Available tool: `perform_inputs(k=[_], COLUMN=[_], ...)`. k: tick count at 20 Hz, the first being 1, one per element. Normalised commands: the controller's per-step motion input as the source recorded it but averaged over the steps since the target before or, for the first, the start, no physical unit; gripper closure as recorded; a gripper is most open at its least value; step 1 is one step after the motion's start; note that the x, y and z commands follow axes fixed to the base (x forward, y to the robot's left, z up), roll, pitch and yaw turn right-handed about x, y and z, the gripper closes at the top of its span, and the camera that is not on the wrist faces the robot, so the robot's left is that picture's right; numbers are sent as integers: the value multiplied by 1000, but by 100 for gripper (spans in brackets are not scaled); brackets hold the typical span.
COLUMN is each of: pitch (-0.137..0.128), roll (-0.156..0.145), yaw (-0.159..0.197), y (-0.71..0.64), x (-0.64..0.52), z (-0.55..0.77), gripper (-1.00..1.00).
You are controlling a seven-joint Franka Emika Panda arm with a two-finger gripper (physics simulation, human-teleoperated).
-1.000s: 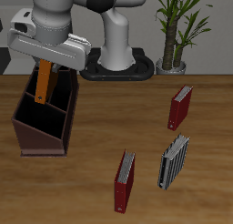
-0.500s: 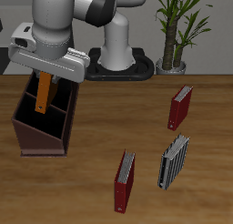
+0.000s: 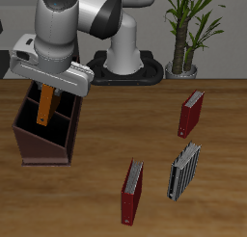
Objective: Place the orange book into the right desk caddy's left compartment
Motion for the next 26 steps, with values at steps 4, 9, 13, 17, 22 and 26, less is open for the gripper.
perform_inputs(k=[4, 9, 13, 17, 22, 26], pitch=[8, -10, -2, 14, 26, 24], roll=[-22, -8, -24, -13, -8, -2], yaw=[-30, -16, -12, 0, -11, -10], y=[-67, -29, -108, -40, -37, 34], x=[-56, -95, -21, 40, 51, 43], z=[-118, -18, -89, -126, -174, -148], gripper=[100, 100, 100, 100, 100, 100])
